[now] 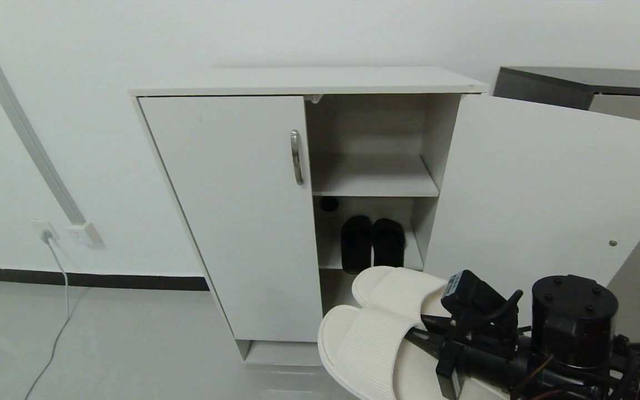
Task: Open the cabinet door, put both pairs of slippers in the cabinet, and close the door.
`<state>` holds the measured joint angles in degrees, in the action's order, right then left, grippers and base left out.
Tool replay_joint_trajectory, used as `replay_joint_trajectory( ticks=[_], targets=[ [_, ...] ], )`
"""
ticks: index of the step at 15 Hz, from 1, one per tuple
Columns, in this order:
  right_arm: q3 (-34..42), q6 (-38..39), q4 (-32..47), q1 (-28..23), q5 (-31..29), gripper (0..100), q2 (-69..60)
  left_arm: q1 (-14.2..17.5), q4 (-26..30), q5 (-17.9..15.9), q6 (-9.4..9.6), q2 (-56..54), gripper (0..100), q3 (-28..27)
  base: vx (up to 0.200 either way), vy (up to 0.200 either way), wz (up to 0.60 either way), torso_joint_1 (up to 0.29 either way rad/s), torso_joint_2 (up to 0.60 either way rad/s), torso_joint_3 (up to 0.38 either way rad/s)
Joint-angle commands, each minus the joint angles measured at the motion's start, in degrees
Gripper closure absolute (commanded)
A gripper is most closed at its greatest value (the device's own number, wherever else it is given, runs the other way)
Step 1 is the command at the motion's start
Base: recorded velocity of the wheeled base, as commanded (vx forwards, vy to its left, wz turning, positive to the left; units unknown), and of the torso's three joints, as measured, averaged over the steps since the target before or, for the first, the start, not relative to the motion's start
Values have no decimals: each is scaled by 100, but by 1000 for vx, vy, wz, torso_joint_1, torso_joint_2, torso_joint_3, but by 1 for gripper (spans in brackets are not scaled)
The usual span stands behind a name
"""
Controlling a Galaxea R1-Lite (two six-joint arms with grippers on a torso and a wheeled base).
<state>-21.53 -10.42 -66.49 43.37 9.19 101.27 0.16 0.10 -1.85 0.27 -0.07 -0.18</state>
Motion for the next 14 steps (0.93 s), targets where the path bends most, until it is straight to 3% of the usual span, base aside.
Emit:
replay_joint_trajectory(
  ticks=[1,7,10,11,13,14],
  targets=[
    [0,-4,-5,4,4,100,25,2,-1,1,0,7,100,1,0,0,0,0,0,0],
    [228,-74,-593,75,-75,100,280,2,-1,1,0,7,100,1,0,0,0,0,0,0],
    [448,-320,-1701,286,-506,100,939,2,-1,1,0,7,100,1,0,0,0,0,0,0],
    [307,-302,-1736,286,-691,100,1062,2,-1,1,0,7,100,1,0,0,0,0,0,0],
    [-677,708,-1534,637,-2545,100,1695,2,-1,1,0,7,100,1,0,0,0,1,84,89],
    [-1117,1007,-1314,699,-3072,100,1879,2,-1,1,0,7,100,1,0,0,0,-2,261,105]
  ],
)
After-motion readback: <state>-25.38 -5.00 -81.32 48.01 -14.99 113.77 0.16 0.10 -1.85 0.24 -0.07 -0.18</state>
